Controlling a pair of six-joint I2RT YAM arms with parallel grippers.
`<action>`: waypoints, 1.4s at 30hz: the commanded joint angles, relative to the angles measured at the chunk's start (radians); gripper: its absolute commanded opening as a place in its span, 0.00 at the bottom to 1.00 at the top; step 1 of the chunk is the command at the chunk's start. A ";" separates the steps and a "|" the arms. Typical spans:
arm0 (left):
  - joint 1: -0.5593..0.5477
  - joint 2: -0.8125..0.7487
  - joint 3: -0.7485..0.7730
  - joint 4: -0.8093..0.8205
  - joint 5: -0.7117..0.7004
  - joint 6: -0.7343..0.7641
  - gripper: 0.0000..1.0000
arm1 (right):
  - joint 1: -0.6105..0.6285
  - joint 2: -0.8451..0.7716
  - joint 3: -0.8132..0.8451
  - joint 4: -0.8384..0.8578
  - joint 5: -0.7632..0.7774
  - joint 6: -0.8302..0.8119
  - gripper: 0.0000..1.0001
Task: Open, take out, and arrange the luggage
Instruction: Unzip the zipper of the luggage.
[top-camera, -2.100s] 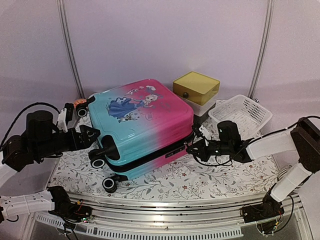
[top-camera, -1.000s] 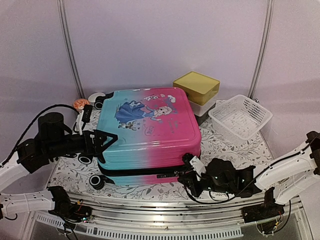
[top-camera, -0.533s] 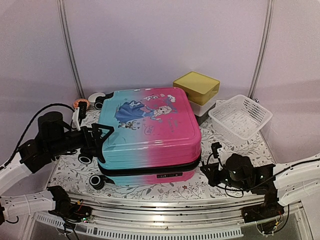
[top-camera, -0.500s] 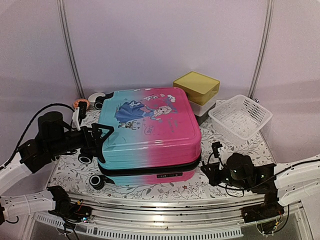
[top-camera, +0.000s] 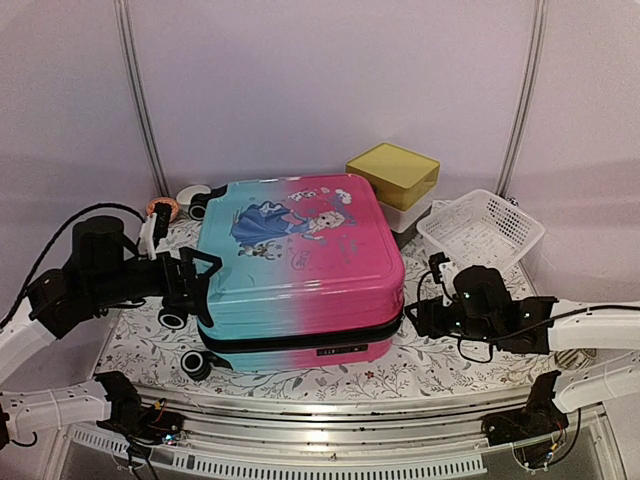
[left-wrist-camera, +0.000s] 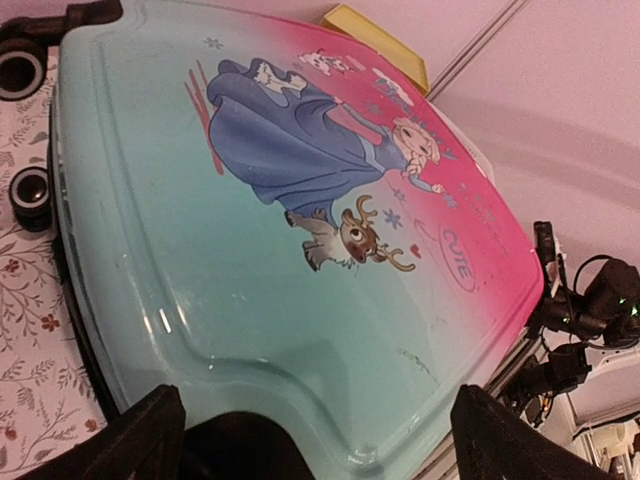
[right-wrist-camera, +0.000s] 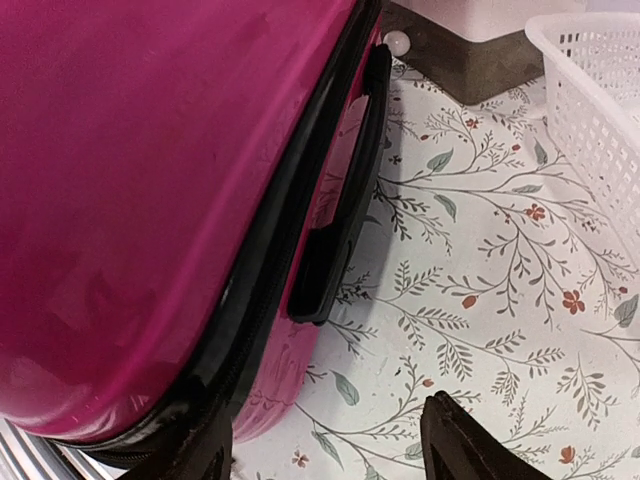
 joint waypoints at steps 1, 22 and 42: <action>0.013 -0.006 0.063 -0.284 0.004 0.004 0.95 | -0.043 -0.045 0.076 -0.068 -0.020 -0.098 0.70; -0.264 -0.019 -0.046 -0.173 0.491 0.003 0.00 | -0.291 0.150 0.386 -0.106 -0.280 -0.109 0.76; 0.006 0.172 -0.031 -0.314 0.074 0.079 0.00 | -0.191 0.311 0.424 -0.055 -0.399 -0.217 0.72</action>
